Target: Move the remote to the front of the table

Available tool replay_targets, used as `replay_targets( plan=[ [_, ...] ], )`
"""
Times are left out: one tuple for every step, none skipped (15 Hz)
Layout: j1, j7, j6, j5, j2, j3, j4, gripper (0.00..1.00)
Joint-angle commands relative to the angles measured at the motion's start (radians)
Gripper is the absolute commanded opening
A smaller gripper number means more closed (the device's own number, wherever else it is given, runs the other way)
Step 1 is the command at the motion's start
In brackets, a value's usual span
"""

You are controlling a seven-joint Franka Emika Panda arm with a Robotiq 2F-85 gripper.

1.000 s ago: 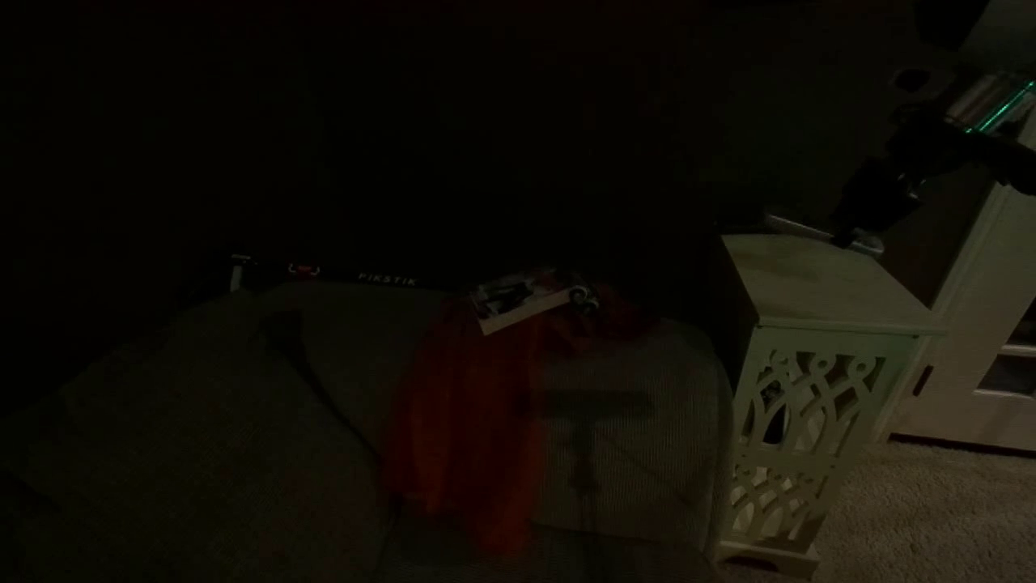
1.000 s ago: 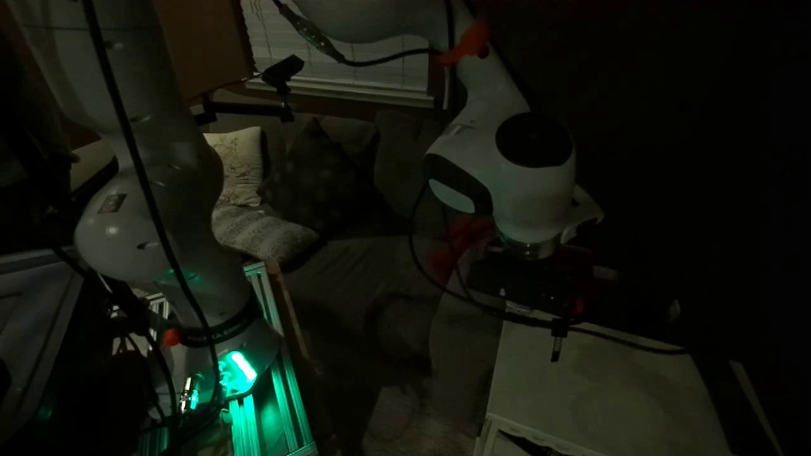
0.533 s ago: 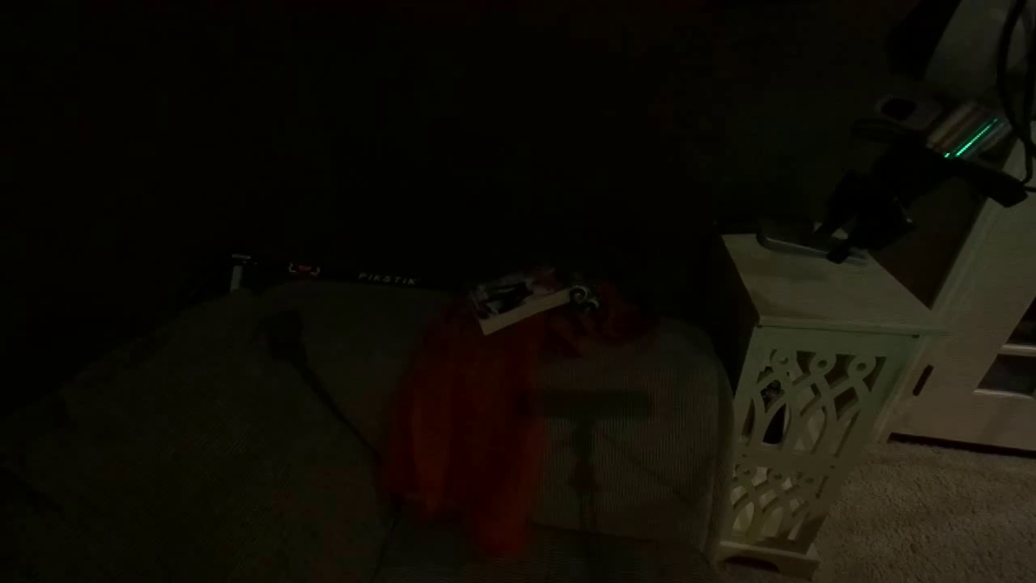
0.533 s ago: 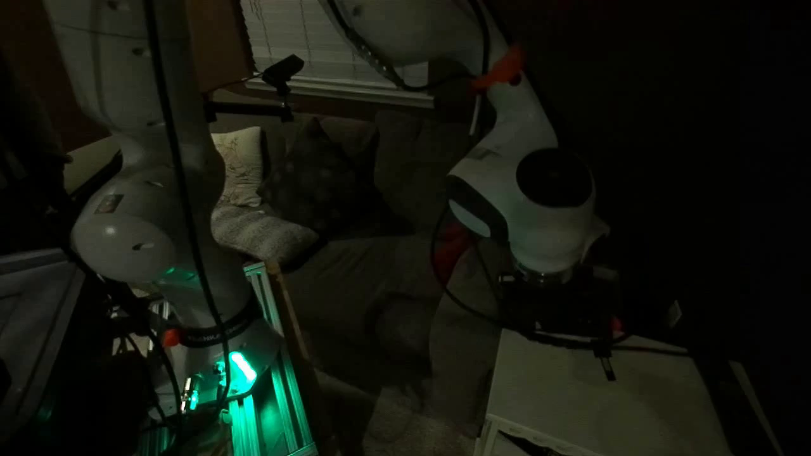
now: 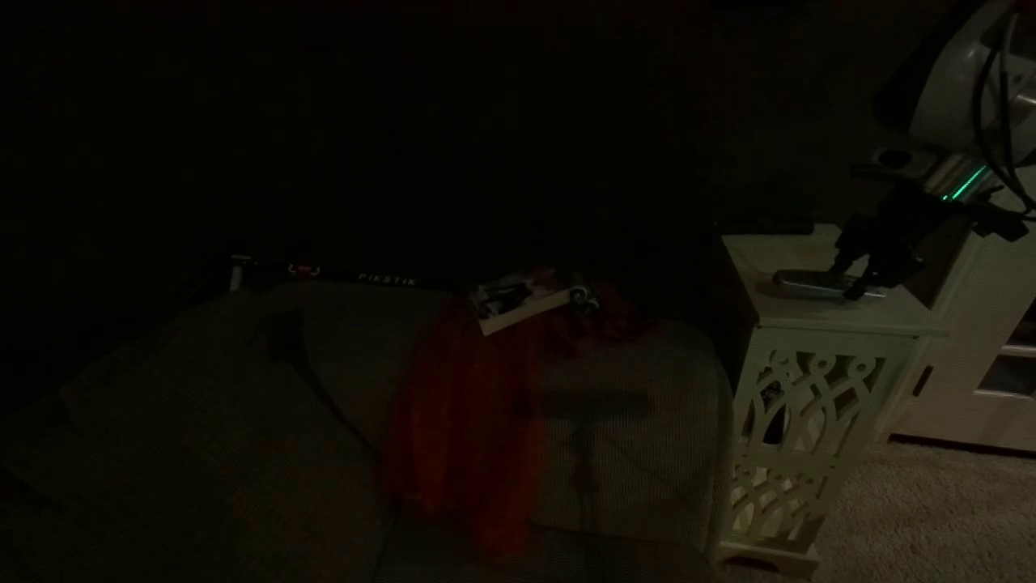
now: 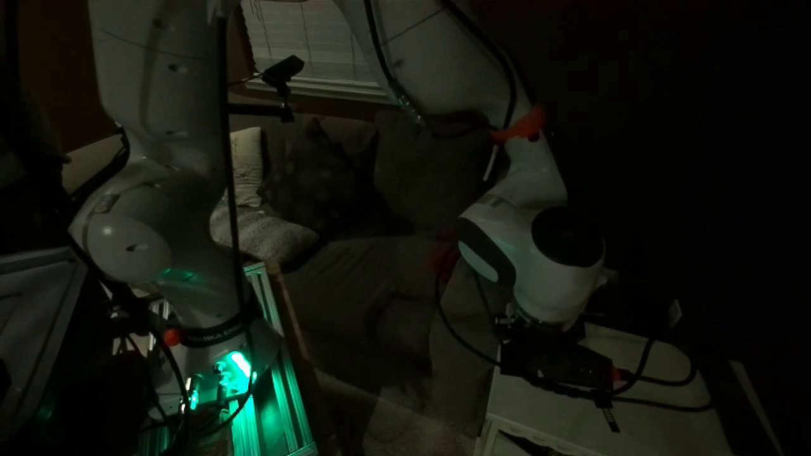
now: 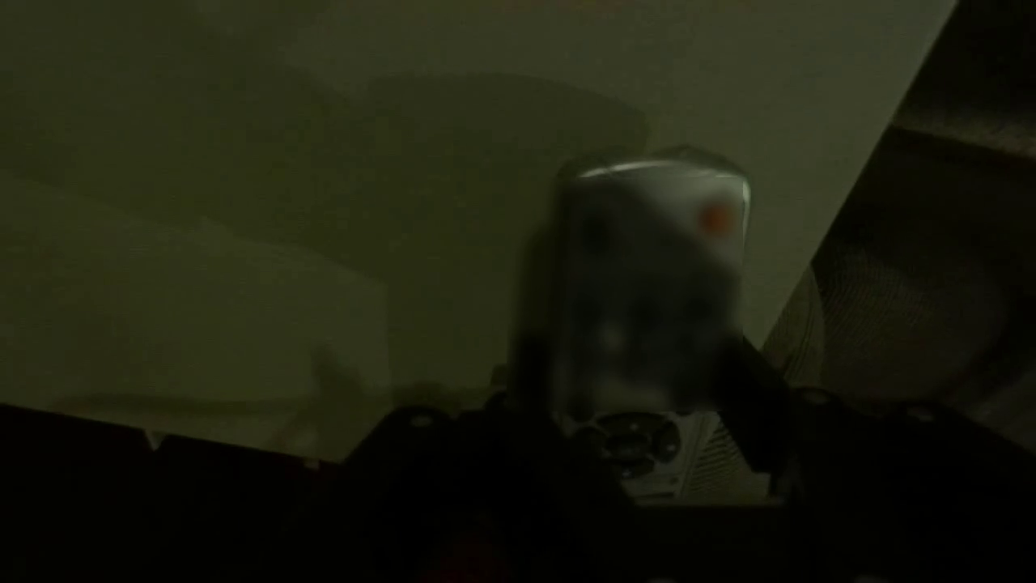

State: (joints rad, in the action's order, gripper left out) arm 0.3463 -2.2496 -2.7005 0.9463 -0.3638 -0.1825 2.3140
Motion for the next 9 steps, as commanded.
replay_targets(
  plan=[
    [-0.032,0.063,-0.002,-0.073,0.037,-0.021,0.017,0.30],
    [-0.042,0.077,-0.022,-0.092,0.048,-0.027,0.028,0.30],
    [-0.036,0.134,-0.031,-0.153,0.059,-0.024,0.042,0.30],
    [-0.064,0.148,-0.040,-0.156,0.062,-0.050,0.046,0.30],
    [-0.066,0.178,-0.047,-0.157,0.068,-0.049,0.051,0.30],
    [-0.072,0.198,-0.059,-0.146,0.071,-0.050,0.055,0.30],
    [-0.081,0.227,-0.077,-0.135,0.070,-0.051,0.059,0.30],
    [-0.090,0.258,-0.093,-0.133,0.067,-0.054,0.062,0.30],
    [-0.098,0.286,-0.107,-0.135,0.066,-0.057,0.065,0.30]
  ],
)
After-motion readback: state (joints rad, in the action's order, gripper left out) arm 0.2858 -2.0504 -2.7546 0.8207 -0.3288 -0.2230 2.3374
